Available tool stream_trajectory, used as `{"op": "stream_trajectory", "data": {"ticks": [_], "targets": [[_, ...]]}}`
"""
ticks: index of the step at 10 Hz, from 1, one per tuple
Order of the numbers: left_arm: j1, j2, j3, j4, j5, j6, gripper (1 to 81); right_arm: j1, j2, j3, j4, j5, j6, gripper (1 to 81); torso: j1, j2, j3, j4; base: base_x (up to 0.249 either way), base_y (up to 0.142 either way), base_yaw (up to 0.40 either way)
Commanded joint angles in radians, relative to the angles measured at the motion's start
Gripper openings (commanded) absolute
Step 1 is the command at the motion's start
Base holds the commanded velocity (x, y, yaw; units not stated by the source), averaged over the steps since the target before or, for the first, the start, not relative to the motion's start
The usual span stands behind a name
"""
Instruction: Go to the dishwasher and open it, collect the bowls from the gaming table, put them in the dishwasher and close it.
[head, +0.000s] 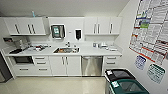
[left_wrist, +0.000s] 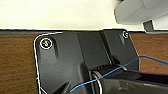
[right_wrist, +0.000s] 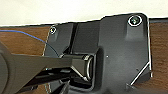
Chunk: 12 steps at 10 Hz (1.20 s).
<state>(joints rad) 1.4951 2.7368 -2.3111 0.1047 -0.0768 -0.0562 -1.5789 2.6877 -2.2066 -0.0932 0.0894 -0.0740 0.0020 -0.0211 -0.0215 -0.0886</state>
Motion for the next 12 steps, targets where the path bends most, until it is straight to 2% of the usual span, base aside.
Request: {"op": "stream_trajectory", "data": {"ticks": [1,12], "targets": [[-0.048,-0.018,0.012,0.000,0.046,0.002,81.1,0.039,-0.023,0.012,-0.002,-0.048,-0.006,81.1,0.000,0.000,0.000,0.000,0.116,0.000,0.000],[-0.045,-0.018,0.012,0.000,0.046,0.002,81.1,0.041,-0.016,0.012,-0.002,-0.048,-0.006,81.1,-0.001,0.000,0.000,0.000,0.106,0.000,0.000]]}}
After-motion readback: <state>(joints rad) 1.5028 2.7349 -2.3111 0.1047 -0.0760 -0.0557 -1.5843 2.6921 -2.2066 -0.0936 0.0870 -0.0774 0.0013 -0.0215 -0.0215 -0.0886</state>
